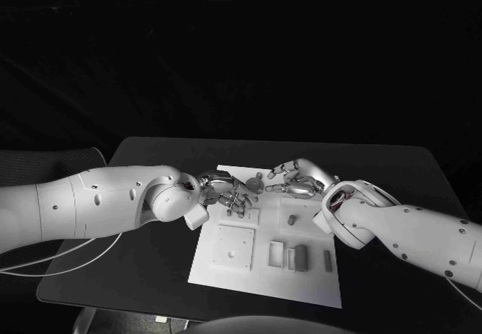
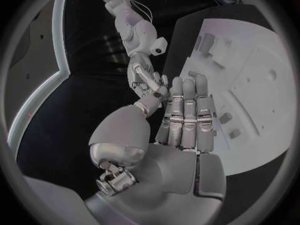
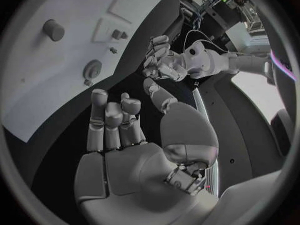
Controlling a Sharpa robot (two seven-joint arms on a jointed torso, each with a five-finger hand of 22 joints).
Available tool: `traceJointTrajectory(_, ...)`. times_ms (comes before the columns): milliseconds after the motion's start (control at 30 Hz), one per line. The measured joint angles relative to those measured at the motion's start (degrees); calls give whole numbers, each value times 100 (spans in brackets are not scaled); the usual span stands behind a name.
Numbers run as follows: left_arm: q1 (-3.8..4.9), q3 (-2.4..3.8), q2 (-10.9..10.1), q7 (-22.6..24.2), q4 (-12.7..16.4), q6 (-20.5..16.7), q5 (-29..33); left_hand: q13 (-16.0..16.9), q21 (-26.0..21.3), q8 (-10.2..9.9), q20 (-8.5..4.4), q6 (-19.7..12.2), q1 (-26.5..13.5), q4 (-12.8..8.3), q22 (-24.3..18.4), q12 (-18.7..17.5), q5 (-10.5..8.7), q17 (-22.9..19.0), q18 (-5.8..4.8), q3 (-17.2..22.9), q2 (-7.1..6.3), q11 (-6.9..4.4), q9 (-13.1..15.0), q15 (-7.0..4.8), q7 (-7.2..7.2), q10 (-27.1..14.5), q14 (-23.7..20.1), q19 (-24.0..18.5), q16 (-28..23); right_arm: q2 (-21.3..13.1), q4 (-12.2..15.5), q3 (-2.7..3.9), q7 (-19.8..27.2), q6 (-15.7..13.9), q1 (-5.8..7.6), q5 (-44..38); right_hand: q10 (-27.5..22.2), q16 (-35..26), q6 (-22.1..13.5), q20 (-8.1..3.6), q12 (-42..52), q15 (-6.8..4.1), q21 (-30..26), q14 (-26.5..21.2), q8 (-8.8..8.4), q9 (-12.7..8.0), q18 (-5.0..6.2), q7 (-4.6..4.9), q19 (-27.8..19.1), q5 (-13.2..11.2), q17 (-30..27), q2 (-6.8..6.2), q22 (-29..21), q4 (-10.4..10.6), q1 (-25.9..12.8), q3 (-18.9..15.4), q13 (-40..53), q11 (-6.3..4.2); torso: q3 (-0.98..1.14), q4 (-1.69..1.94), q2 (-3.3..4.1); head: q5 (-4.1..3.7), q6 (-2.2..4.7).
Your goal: Assemble the parts on the task board
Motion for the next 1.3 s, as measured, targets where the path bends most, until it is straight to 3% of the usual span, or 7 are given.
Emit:
traceJointTrajectory(167,-1,0,-11,168,-15,-122,-657,0,0,0,0,8,0,-17,26,0,0,7,-1,17,0,0,13,-21,-8,0,21,0,0,-98,-226,0,25,281,1,1256,0,0,30,0,39,0,-25,0,38,0,5,-25,0,0,6,181,0,62,-181,-62,-6,0,0,0,0,-2,1)
traceJointTrajectory(300,-1,0,-20,361,-73,-341,-1352,-1,0,-2,-22,9,0,-17,50,0,0,13,-12,16,0,1,20,-21,-9,41,21,23,22,-125,-366,0,-61,753,1,2374,0,0,106,33,63,1,-25,-1,71,-10,10,-33,32,0,6,298,0,194,-406,-120,-6,0,0,0,-3,-21,15)
traceJointTrajectory(433,-1,0,-15,582,-104,-614,-1956,-1,22,27,-22,9,1,-17,67,0,-1,14,-14,16,1,1,27,-21,-10,41,22,23,22,-81,-379,0,-279,1264,1,3264,5,0,140,20,106,-26,-25,26,71,-22,14,-52,45,0,11,298,0,292,-526,-116,-6,-5,3,-3,-3,-47,33)
traceJointTrajectory(600,0,0,-13,832,-112,-898,-2556,-1,22,28,-22,9,49,-17,88,0,-1,13,-15,16,-1,1,29,-42,-10,41,42,23,22,-36,-348,-2,-541,1598,1,3933,43,24,179,-19,160,-59,-25,60,122,-30,16,-86,112,0,20,254,0,355,-618,-84,-5,-43,5,-3,-3,-73,52)
traceJointTrajectory(1033,0,0,-5,1146,-107,-1217,-3423,-2,22,27,-22,30,76,-17,121,0,-1,18,-17,16,-30,-19,41,-42,-31,62,42,23,44,109,-278,0,-774,1675,1,4757,94,100,102,-102,328,-25,-25,161,116,-90,-8,-16,212,0,57,10,0,328,-628,-26,49,-53,4,1,0,-114,65)
traceJointTrajectory(1167,-1,-1,-2,1170,-100,-1251,-3542,-2,45,26,-22,30,99,-17,128,0,-1,18,-18,16,-53,-7,40,-42,-31,75,42,22,44,149,-273,4,-754,1549,1,4837,93,135,40,-102,379,-21,1,165,87,-108,-9,2,213,0,75,-151,0,113,-450,44,76,-51,5,2,3,-121,65)
traceJointTrajectory(1300,-1,-2,0,1179,-89,-1275,-3639,-2,45,22,-22,30,98,-17,132,0,-1,19,-18,16,-53,1,40,-42,-31,82,42,22,44,189,-283,11,-733,1428,1,4881,81,135,7,-104,417,-19,1,162,87,-118,-10,34,230,0,84,-173,0,12,-256,67,88,-39,5,2,3,-122,65)
